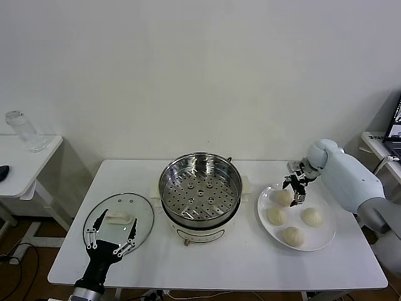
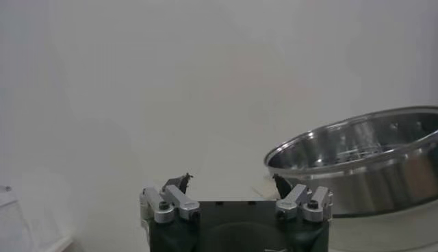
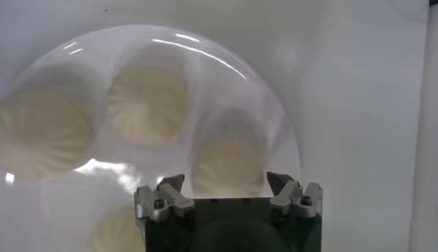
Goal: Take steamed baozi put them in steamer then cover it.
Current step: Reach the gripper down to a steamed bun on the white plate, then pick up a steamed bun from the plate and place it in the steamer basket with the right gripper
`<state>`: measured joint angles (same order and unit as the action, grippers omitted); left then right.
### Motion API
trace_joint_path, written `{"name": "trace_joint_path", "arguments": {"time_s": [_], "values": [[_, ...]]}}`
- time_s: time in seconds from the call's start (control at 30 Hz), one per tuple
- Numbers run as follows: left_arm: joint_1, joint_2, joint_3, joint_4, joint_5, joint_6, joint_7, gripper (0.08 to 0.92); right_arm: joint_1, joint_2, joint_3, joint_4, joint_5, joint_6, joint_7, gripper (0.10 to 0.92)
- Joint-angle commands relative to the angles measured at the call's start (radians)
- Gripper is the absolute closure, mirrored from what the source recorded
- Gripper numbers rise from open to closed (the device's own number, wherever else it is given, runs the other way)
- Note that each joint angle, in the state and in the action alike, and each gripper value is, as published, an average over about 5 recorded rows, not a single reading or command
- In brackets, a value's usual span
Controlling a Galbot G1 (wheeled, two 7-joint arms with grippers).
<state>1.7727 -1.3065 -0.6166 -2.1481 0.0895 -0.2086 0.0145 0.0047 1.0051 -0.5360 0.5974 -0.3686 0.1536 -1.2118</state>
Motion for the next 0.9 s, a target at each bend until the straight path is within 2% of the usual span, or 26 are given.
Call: {"name": "trace_joint_path", "arguments": {"time_s": [0.03, 0.17, 0.33, 0.57, 0.73, 0.9], "values": [[0.001, -0.001, 0.001, 0.0, 0.0, -0.002, -0.001, 0.177, -0.002, 0.014, -0.002, -0.016, -0.02, 0.005, 0.021, 0.299], [0.004, -0.005, 0.005, -0.001, 0.0, -0.005, -0.001, 0.177, -0.002, 0.006, -0.003, 0.001, -0.012, 0.005, 0.025, 0.348], [0.004, -0.006, 0.002, -0.004, 0.0, -0.004, -0.002, 0.177, 0.037, -0.039, -0.027, 0.088, 0.037, 0.025, 0.009, 0.349], [-0.003, -0.001, -0.001, -0.008, -0.001, 0.003, -0.002, 0.177, 0.247, -0.064, -0.105, 0.191, 0.098, 0.249, 0.004, 0.336], [-0.004, 0.0, 0.004, -0.013, -0.001, 0.003, -0.002, 0.177, 0.394, -0.049, -0.268, 0.325, 0.242, 0.329, 0.003, 0.332], [-0.004, 0.001, 0.009, -0.018, -0.001, 0.002, -0.002, 0.177, 0.506, 0.026, -0.357, 0.43, 0.278, 0.414, -0.001, 0.336]]}}
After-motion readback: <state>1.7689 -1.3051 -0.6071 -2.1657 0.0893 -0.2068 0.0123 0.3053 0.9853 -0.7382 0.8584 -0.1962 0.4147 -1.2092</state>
